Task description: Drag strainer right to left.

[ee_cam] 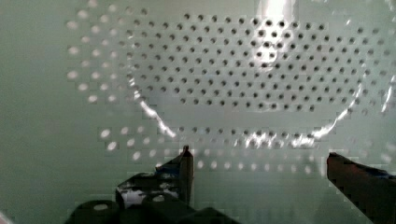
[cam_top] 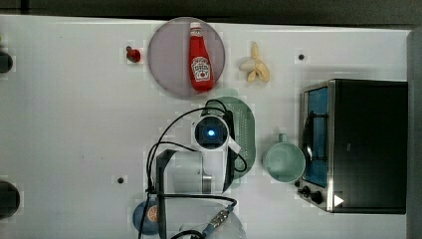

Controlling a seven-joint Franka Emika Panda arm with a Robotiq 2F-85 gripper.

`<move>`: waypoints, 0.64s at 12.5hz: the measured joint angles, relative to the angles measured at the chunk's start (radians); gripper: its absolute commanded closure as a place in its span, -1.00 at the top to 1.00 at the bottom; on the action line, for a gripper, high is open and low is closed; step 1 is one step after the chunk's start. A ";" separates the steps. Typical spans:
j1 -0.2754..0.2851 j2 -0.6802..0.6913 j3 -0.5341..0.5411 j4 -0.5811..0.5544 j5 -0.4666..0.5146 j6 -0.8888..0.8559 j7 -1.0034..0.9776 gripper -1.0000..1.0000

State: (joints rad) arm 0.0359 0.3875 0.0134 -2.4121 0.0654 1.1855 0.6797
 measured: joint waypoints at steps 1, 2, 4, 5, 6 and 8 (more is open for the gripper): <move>0.011 0.002 0.006 -0.002 0.024 0.010 0.004 1.00; 0.026 0.009 0.006 0.002 0.021 0.012 0.011 1.00; 0.063 0.023 0.009 0.023 0.024 0.012 0.021 1.00; 0.086 0.018 0.012 0.025 0.038 0.010 0.046 1.00; 0.112 0.015 0.020 0.027 0.053 -0.002 0.075 1.00; 0.175 0.017 0.027 0.023 0.062 -0.011 0.141 1.00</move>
State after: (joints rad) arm 0.2111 0.4041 0.0403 -2.3887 0.1272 1.1748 0.8208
